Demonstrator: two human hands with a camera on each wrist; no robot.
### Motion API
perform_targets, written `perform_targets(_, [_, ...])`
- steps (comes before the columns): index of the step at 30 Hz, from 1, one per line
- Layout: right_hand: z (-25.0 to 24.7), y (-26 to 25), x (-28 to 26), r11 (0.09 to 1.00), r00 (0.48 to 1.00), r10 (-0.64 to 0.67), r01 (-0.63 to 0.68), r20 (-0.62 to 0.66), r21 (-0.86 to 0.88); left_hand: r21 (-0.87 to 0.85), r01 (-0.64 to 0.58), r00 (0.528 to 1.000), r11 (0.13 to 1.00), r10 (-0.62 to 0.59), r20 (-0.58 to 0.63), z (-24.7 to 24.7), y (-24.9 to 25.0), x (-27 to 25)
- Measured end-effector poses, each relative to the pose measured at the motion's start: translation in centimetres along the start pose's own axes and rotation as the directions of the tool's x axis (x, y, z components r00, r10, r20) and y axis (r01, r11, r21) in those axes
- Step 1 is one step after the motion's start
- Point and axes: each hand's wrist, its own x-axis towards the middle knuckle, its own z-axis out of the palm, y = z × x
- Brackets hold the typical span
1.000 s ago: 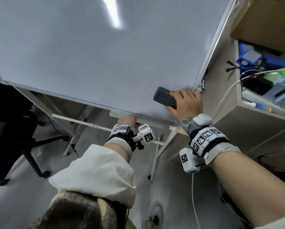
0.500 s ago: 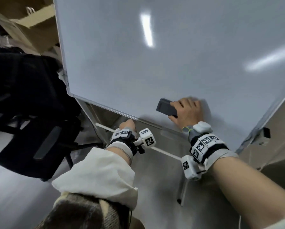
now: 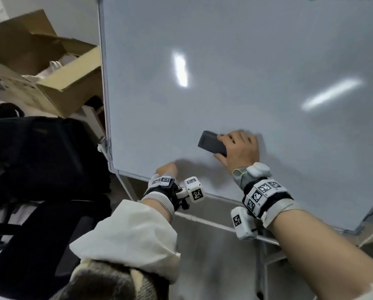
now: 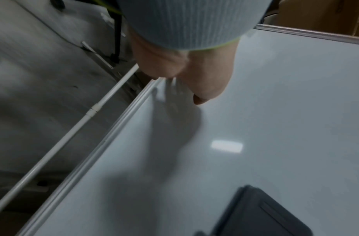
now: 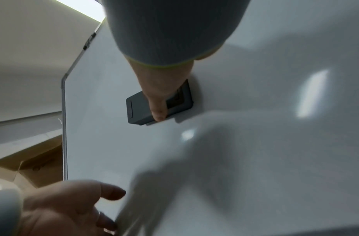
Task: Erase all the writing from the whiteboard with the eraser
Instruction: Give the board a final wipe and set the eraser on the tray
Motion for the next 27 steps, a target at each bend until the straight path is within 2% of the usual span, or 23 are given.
perform_targets(2, [-0.9, 0.7, 1.4, 0.998, 0.997, 0.065, -0.066, -0.039, -0.018, -0.008, -0.014, 1.000, 1.000, 0.014, -0.006, 0.1, 0.4, 0.3])
perform_targets(5, [-2.7, 2.0, 3.1, 0.983, 0.981, 0.170, -0.175, -0.092, -0.059, -0.127, 0.005, 0.999, 0.992, -0.009, -0.037, -0.4, 1.1, 0.7])
perform_targets(7, [-3.4, 3.1, 3.0, 0.973, 0.971, 0.215, -0.222, -0.101, -0.057, -0.285, 0.074, 0.996, 0.956, -0.087, -0.032, -0.3, 1.5, 1.3])
perform_targets(10, [-3.0, 4.3, 1.5, 0.974, 0.974, 0.223, -0.225, -0.050, -0.040, -0.613, 0.198, 0.964, 0.765, -0.264, -0.018, 0.1, 2.2, 1.6])
perform_targets(12, [-2.4, 5.4, -0.8, 0.970, 0.967, 0.240, -0.243, 0.084, 0.026, -0.746, 0.219, 0.914, 0.629, -0.400, -0.069, 1.2, 2.6, 1.1])
perform_targets(13, [-2.3, 6.3, -2.6, 0.963, 0.948, 0.257, -0.268, 0.185, 0.035, -0.755, 0.217, 0.880, 0.619, -0.458, -0.123, 2.3, 2.8, 0.8])
perform_targets(14, [-2.1, 7.3, -4.4, 0.958, 0.927, 0.264, -0.284, 0.267, 0.039, -0.747, 0.208, 0.854, 0.632, -0.489, -0.176, 3.4, 3.1, 0.0])
perform_targets(15, [-2.3, 8.2, -5.8, 0.955, 0.908, 0.262, -0.294, 0.325, 0.051, -0.726, 0.191, 0.850, 0.661, -0.481, -0.215, 4.2, 3.2, -0.6])
perform_targets(17, [-3.2, 9.9, -8.0, 0.948, 0.872, 0.248, -0.308, 0.423, 0.078, -0.701, 0.137, 0.868, 0.700, -0.426, -0.255, 6.1, 4.2, -2.0])
perform_targets(19, [-4.2, 11.4, -9.6, 0.965, 0.824, 0.174, -0.251, 0.539, 0.072, -0.672, 0.097, 0.881, 0.734, -0.377, -0.285, 8.3, 5.6, -3.0])
perform_targets(22, [-4.9, 12.8, -12.0, 0.989, 0.749, 0.114, -0.145, 0.652, -0.006, -0.622, 0.136, 0.897, 0.771, -0.362, -0.253, 11.0, 7.1, -4.4])
perform_targets(27, [-4.5, 14.5, -15.1, 0.983, 0.595, 0.180, -0.125, 0.783, -0.131, -0.601, 0.147, 0.888, 0.785, -0.373, -0.270, 13.6, 8.0, -5.6])
